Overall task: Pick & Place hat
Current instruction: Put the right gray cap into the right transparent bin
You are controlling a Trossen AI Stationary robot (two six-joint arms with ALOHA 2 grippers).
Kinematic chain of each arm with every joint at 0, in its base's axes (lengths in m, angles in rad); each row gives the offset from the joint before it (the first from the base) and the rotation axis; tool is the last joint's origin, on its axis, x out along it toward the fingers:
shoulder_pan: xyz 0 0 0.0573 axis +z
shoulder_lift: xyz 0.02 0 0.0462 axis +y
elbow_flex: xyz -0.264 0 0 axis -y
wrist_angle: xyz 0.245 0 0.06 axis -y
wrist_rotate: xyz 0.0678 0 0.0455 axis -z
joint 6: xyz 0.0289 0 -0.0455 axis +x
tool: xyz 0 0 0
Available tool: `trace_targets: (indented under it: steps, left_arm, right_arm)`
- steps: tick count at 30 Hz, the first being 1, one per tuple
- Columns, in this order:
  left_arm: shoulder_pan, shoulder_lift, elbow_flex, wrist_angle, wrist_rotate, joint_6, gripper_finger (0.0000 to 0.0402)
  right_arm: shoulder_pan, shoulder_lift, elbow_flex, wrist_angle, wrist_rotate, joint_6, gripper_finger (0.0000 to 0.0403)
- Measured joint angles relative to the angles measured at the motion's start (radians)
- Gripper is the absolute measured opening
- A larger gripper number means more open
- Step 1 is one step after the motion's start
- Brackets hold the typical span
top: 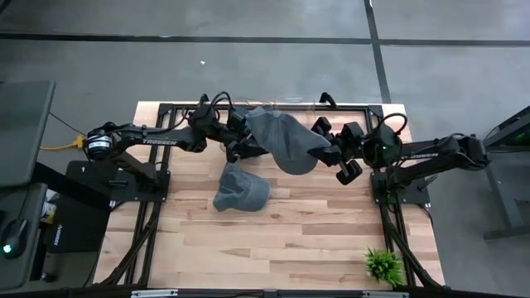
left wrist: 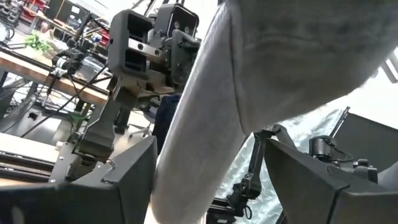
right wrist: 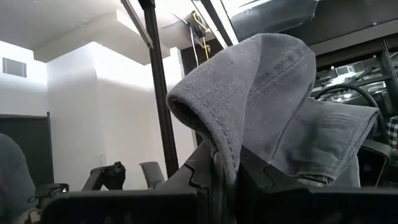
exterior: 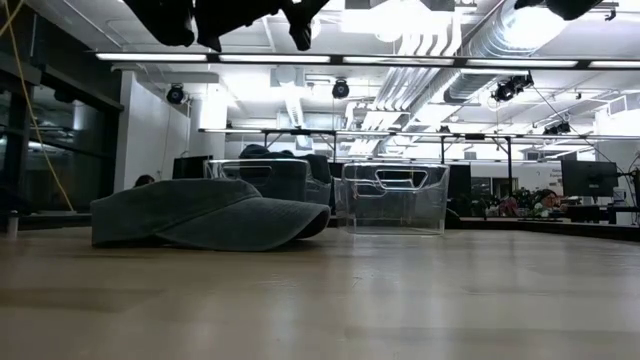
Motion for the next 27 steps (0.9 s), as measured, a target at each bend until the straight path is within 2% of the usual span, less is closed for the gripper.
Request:
trace_targets:
  steps: [12, 17, 27]
  left_arm:
    - [0.0, 0.0, 0.0, 0.0, 0.032, 0.0, 0.0272]
    - [0.0, 0.0, 0.0, 0.037, 0.048, -0.008, 0.0272]
    - [0.0, 0.0, 0.0, 0.038, 0.041, -0.029, 0.0272]
  right_arm:
    - [-0.046, 0.072, 0.0, 0.061, 0.076, 0.031, 0.0023]
    - [-0.051, 0.074, 0.001, 0.035, 0.181, 0.009, 0.0023]
    - [-0.05, 0.073, 0.002, -0.026, 0.295, -0.026, 0.0022]
